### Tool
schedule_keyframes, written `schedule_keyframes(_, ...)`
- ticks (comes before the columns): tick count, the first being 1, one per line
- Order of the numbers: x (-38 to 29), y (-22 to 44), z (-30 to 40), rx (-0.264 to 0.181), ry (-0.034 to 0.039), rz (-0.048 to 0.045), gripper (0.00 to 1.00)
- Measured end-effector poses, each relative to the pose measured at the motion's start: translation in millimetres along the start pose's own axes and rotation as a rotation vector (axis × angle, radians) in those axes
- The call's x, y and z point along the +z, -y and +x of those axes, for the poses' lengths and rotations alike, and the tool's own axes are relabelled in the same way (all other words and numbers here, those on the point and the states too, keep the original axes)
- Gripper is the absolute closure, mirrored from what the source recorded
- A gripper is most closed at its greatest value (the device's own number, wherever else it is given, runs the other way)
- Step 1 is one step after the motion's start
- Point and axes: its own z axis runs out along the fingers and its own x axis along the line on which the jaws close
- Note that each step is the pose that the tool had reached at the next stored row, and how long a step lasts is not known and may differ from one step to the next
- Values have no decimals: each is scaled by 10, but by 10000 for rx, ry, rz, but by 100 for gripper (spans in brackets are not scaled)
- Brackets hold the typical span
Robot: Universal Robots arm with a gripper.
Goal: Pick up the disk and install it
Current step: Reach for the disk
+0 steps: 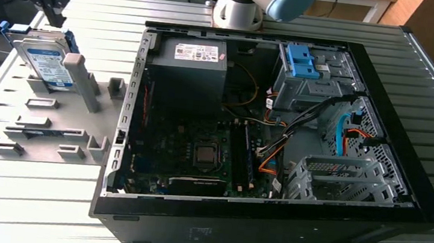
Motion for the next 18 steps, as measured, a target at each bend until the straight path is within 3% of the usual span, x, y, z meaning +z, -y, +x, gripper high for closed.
schedule_keyframes(5,10,-55,117,1,0,-1,89)
schedule_keyframes(9,31,-74,252,1,1,-1,89)
schedule_keyframes(18,84,-94,635,3,1,-1,89)
